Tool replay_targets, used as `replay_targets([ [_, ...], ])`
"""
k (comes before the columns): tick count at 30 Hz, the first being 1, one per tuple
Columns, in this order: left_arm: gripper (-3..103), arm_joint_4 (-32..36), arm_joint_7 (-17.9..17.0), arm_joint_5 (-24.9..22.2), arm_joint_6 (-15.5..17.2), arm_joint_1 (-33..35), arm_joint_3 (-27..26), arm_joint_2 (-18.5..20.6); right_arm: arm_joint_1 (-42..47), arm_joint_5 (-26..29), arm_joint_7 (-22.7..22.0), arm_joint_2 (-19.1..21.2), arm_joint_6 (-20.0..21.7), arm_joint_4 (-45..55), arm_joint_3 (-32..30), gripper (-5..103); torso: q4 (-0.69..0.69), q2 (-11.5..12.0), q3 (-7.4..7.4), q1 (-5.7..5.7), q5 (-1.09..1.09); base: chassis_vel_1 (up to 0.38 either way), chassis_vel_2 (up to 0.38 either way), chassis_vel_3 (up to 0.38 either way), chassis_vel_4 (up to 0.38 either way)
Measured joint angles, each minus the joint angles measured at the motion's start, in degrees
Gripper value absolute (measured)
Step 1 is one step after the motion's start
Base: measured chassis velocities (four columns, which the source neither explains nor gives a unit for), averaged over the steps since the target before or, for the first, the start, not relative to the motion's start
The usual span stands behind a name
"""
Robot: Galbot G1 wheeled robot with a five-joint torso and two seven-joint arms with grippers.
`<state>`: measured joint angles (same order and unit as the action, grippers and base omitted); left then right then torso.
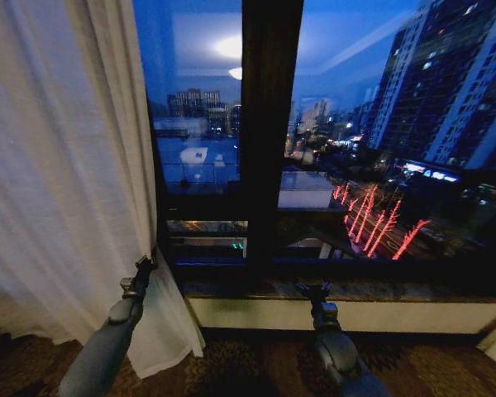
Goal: Open the curtains by pulling them apart, changing their state from closed to fully open.
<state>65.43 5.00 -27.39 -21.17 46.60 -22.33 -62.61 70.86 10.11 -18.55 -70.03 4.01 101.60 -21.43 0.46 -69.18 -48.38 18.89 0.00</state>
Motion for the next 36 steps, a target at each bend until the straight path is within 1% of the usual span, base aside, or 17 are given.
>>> replay_targets([
  [8, 0, -0.1, -0.1, -0.1, -0.1, 0.0, -0.2, -0.4, 0.0, 0.0, 0.0, 0.0, 0.0, 0.0, 0.0, 100, 0.00, 0.0, 0.01, -0.01, -0.02, 0.265, 0.258, -0.265, -0.276],
  [12, 0, -0.9, -0.1, -0.2, -0.5, -0.3, -0.4, -0.7, 0.0, 0.0, 0.0, 0.0, 0.0, 0.0, 0.0, 100, 0.00, 0.0, 0.01, -0.01, 0.02, 0.334, 0.310, -0.324, -0.290],
  [18, 0, -1.3, -0.1, -0.2, -0.9, -0.2, -0.6, -0.7, 0.0, 0.0, 0.0, 0.0, 0.0, 0.0, 0.0, 100, 0.00, 0.0, 0.00, -0.01, -0.03, 0.331, 0.354, -0.358, -0.354],
  [19, 0, -1.3, -0.1, -0.2, -1.0, -0.1, -0.8, -0.6, 0.0, 0.0, 0.0, 0.0, 0.0, 0.0, 0.0, 100, 0.00, 0.0, 0.00, 0.00, 0.00, 0.354, 0.383, -0.407, -0.381],
  [26, 0, -1.4, -0.2, -0.2, -1.1, 0.3, -1.1, -0.4, 0.0, 0.0, 0.0, 0.0, 0.0, 0.0, 0.0, 100, -0.02, 0.0, 0.00, 0.00, -0.01, 0.369, 0.363, -0.364, -0.365],
  [30, 0, -1.4, -0.2, 0.0, -1.2, 0.7, -1.1, -0.6, 0.0, 0.0, 0.0, 0.0, 0.0, 0.0, 0.0, 100, 0.00, 0.0, 0.01, -0.01, 0.02, 0.356, 0.349, -0.368, -0.340],
  [34, 0, -1.2, -0.3, 0.0, -1.3, 1.0, -1.2, -0.7, 0.0, 0.0, 0.0, 0.0, 0.0, 0.0, 0.0, 100, 0.00, 0.0, 0.00, -0.01, -0.03, 0.346, 0.332, -0.355, -0.315],
  [36, 0, -0.8, -0.3, 0.1, -1.3, 1.4, -1.5, -0.7, 0.0, 0.0, 0.0, 0.0, 0.0, 0.0, 0.0, 100, 0.00, 0.0, 0.00, -0.01, 0.02, 0.343, 0.361, -0.354, -0.366],
])
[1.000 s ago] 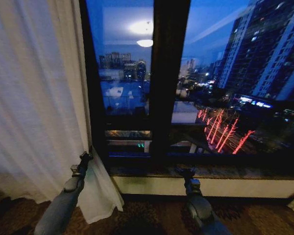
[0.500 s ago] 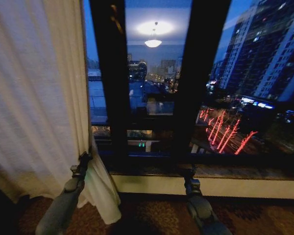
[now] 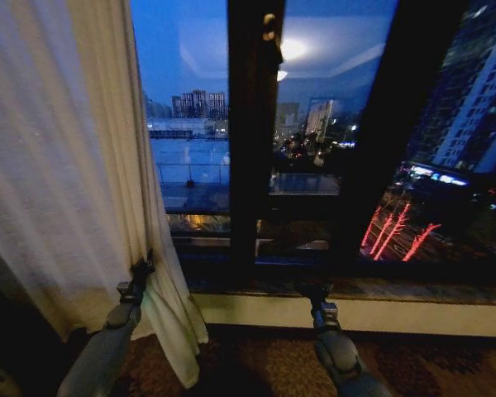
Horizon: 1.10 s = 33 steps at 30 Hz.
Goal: Open the curtains by pulling them apart, changing their state from closed to fully open.
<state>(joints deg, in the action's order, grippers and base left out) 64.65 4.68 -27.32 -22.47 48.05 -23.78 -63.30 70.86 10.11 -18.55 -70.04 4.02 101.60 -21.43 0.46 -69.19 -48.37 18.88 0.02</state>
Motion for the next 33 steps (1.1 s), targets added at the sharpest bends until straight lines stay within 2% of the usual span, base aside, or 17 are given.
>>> replay_targets([
  [13, 0, 1.7, -0.4, 0.1, -0.3, 1.8, -0.6, 0.2, 0.0, 0.0, 0.0, 0.0, 0.0, 0.0, 0.0, 100, -0.03, 0.0, 0.00, 0.01, -0.05, 0.300, 0.306, -0.306, -0.301],
  [25, 0, 4.6, -0.9, 0.3, 0.2, 3.3, -0.6, 0.3, 0.0, 0.0, 0.0, 0.0, 0.0, 0.0, 0.0, 100, 0.02, 0.0, -0.02, 0.01, -0.01, 0.017, 0.003, -0.017, -0.018],
  [33, 0, 5.4, -1.0, 0.5, 0.5, 3.5, -0.5, 0.4, 0.0, 0.0, 0.0, 0.0, 0.0, 0.0, 0.0, 100, -0.01, 0.0, 0.00, 0.00, -0.04, 0.000, 0.000, 0.000, 0.000],
])
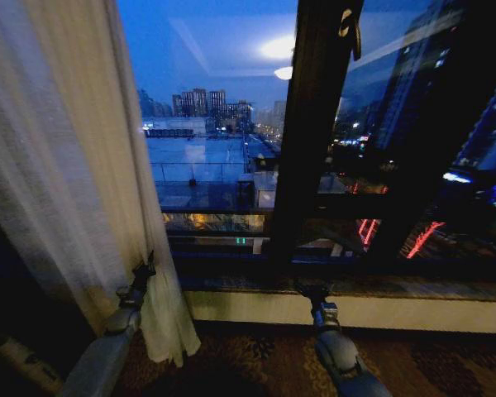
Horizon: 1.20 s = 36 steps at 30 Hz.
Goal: Open the curtains by pulling them apart, changing their state from closed to fully open.
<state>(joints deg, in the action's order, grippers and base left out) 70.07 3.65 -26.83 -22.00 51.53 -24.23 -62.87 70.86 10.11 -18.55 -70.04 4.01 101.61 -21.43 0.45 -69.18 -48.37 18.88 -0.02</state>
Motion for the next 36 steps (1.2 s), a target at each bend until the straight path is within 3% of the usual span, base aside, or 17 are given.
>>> replay_targets([
  [19, 0, -1.7, 0.2, -0.2, -0.4, -0.5, 0.0, 0.3, 0.0, 0.0, 0.0, 0.0, 0.0, 0.0, 0.0, 100, 0.02, 0.0, 0.00, -0.01, 0.02, 0.030, 0.027, -0.026, -0.023],
  [36, 0, -2.0, 0.3, -0.4, -0.8, -1.0, -0.2, 0.8, 0.0, 0.0, 0.0, 0.0, 0.0, 0.0, 0.0, 100, -0.01, 0.0, 0.01, 0.00, 0.00, 0.235, 0.230, -0.231, -0.243],
])
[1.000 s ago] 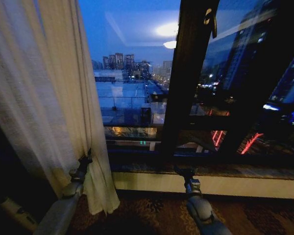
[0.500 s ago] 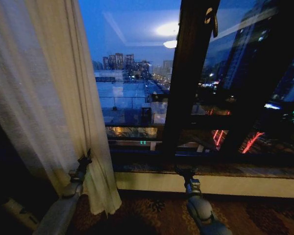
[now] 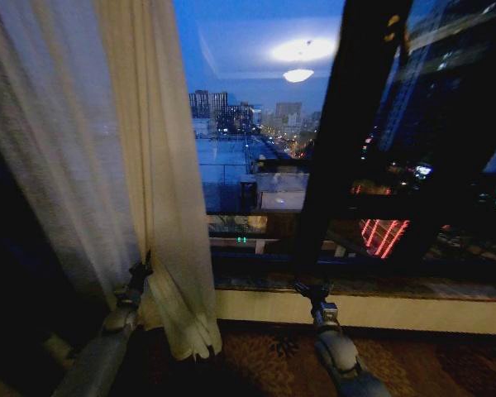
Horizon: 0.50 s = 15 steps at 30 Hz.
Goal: Open the curtains by pulling them apart, changing their state from closed to fully open.
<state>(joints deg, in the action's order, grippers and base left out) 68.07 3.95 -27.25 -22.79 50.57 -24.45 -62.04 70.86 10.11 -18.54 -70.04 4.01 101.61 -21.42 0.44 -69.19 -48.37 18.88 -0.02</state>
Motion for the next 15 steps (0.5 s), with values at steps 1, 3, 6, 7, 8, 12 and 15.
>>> replay_targets([
  [1, 0, 0.0, 0.0, 0.0, 0.0, 0.0, 0.0, 0.0, 0.0, 0.0, 0.0, 0.0, 0.0, 0.0, 0.0, 100, 0.01, 0.0, 0.00, 0.00, 0.00, 0.150, 0.181, -0.185, -0.158],
  [3, 0, 0.1, 0.0, -0.1, 0.0, 0.1, -0.1, 0.2, 0.0, 0.0, 0.0, 0.0, 0.0, 0.0, 0.0, 100, 0.00, 0.0, 0.00, 0.00, -0.01, 0.094, 0.087, -0.092, -0.099],
  [6, 0, 0.1, 0.0, -0.1, 0.0, 0.3, -0.1, 0.4, 0.0, 0.0, 0.0, 0.0, 0.0, 0.0, 0.0, 100, -0.01, 0.0, 0.00, 0.00, -0.01, 0.019, 0.041, -0.036, -0.013],
  [7, 0, 0.1, 0.0, -0.2, 0.0, 0.3, -0.1, 0.4, 0.0, 0.0, 0.0, 0.0, 0.0, 0.0, 0.0, 100, 0.01, 0.0, 0.00, 0.00, 0.00, 0.000, 0.000, 0.000, 0.000],
  [8, 0, 0.1, -0.1, -0.1, 0.1, 0.3, -0.1, 0.4, 0.0, 0.0, 0.0, 0.0, 0.0, 0.0, 0.0, 100, 0.02, 0.0, -0.01, 0.00, 0.02, 0.000, 0.000, 0.000, 0.000],
  [12, 0, 0.0, 0.0, -0.1, 0.1, 0.1, 0.3, 0.4, 0.0, 0.0, 0.0, 0.0, 0.0, 0.0, 0.0, 100, 0.04, 0.0, -0.01, 0.00, 0.03, -0.027, -0.016, 0.022, 0.013],
  [15, 0, 0.2, 0.0, 0.0, 0.1, -0.1, 0.4, 0.2, 0.0, 0.0, 0.0, 0.0, 0.0, 0.0, 0.0, 100, 0.04, 0.0, -0.01, 0.00, 0.02, 0.000, 0.000, 0.000, 0.000],
])
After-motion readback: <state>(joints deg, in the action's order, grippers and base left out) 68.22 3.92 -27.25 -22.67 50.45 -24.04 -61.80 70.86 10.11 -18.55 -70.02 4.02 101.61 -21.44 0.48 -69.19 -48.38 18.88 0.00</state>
